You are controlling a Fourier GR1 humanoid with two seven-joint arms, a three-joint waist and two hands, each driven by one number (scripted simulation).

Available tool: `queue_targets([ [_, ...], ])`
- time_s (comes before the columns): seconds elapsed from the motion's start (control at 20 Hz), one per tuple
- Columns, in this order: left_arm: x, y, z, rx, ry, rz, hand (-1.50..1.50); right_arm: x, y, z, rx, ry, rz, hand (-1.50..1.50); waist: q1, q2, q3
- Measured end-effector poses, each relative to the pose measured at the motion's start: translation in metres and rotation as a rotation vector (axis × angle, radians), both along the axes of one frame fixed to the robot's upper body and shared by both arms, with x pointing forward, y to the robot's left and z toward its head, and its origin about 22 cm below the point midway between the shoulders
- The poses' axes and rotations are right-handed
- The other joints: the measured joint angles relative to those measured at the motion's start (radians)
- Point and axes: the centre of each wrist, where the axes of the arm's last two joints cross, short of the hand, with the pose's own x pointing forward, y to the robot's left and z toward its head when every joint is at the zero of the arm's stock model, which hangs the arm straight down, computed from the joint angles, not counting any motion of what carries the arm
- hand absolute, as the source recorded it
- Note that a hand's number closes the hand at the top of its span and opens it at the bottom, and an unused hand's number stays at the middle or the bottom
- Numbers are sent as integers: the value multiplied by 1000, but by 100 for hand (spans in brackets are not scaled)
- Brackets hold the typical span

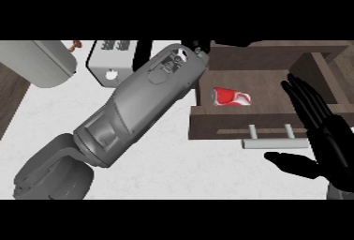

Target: Pick up the can, place it into the drawer and close the drawer

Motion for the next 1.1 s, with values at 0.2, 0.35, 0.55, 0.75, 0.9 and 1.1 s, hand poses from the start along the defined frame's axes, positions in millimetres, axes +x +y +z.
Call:
queue_targets([
  [0.2,4,10,3,-8,8,1,-150,18,11,-20,-97,24,-45,-150,15,-3,0],
  [0.35,2,14,5,-8,10,5,-150,32,12,-42,-101,23,-80,-150,27,-7,0],
  [0.55,1,31,8,-6,15,9,-150,47,11,-66,-107,2,-121,-150,39,-14,-4],
  [0.75,2,55,13,0,19,15,-150,66,8,-79,-140,-43,-148,-150,49,-25,-17],
  [0.9,2,71,19,2,16,19,-150,83,7,-83,-172,-58,-175,-150,56,-28,-21],
  [1.1,-4,81,22,5,23,11,-150,101,3,-89,-208,-82,-201,-150,67,-31,-26],
])
